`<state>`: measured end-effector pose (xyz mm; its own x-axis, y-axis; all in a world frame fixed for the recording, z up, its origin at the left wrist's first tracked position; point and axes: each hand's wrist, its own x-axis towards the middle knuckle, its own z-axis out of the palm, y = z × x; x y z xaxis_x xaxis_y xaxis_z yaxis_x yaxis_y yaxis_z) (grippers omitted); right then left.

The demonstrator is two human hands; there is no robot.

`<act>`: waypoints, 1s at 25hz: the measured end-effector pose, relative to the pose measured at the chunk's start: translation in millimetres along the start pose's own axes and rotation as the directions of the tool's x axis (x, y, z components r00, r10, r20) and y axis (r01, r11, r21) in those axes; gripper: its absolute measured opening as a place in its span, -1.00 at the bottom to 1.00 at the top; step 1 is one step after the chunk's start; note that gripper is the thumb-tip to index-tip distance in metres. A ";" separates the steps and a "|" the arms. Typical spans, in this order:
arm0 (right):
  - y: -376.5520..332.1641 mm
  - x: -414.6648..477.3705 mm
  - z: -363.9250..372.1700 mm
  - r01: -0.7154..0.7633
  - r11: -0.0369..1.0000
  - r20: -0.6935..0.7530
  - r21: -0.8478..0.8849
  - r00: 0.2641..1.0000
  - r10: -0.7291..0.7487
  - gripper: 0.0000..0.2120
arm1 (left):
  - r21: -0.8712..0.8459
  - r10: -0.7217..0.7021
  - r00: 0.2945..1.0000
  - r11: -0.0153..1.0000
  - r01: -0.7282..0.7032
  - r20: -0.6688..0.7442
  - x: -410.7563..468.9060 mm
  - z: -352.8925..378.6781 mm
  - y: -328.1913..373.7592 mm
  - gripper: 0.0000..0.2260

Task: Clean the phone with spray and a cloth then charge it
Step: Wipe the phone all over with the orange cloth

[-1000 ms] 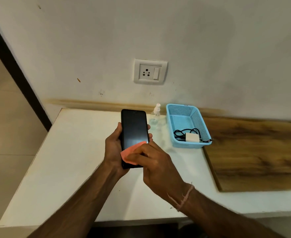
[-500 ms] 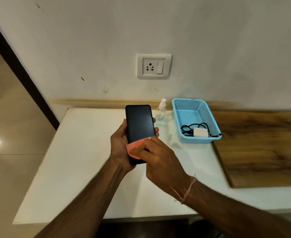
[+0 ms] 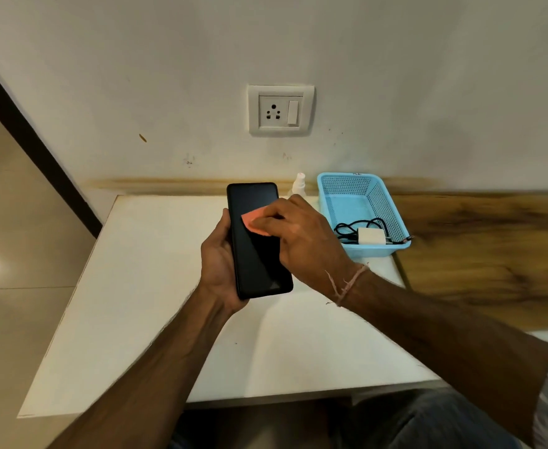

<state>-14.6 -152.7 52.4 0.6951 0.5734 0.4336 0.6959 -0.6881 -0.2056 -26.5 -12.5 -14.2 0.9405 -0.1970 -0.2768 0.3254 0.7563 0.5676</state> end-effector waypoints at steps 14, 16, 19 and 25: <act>11.6 10.0 -5.8 0.014 0.999 0.001 -0.046 1.000 -0.014 -0.63 | 0.031 0.003 1.000 1.000 -0.002 -0.014 -2.7 -0.5 -1.5 -0.53; 1.8 1.0 3.7 -0.024 1.000 -0.042 -0.010 0.999 0.023 -0.66 | 0.023 -0.020 1.000 1.000 0.021 -0.007 -3.1 0.5 -3.1 -0.50; -23.5 -44.3 19.9 0.066 0.993 0.014 0.102 0.998 -0.067 -0.66 | -0.036 -0.062 0.994 0.997 0.066 0.091 -3.6 2.5 -2.8 -0.39; -6.8 -70.4 11.6 0.076 0.996 -0.036 0.039 0.997 -0.074 -0.61 | -0.069 -0.068 0.990 0.995 0.077 0.121 -0.6 2.3 -2.4 -0.35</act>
<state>-66.1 -183.2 13.1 0.6344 0.6065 0.4793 0.7531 -0.6249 -0.2060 -27.6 -15.6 -13.6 0.9210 -0.3219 -0.2194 0.3893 0.7802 0.4896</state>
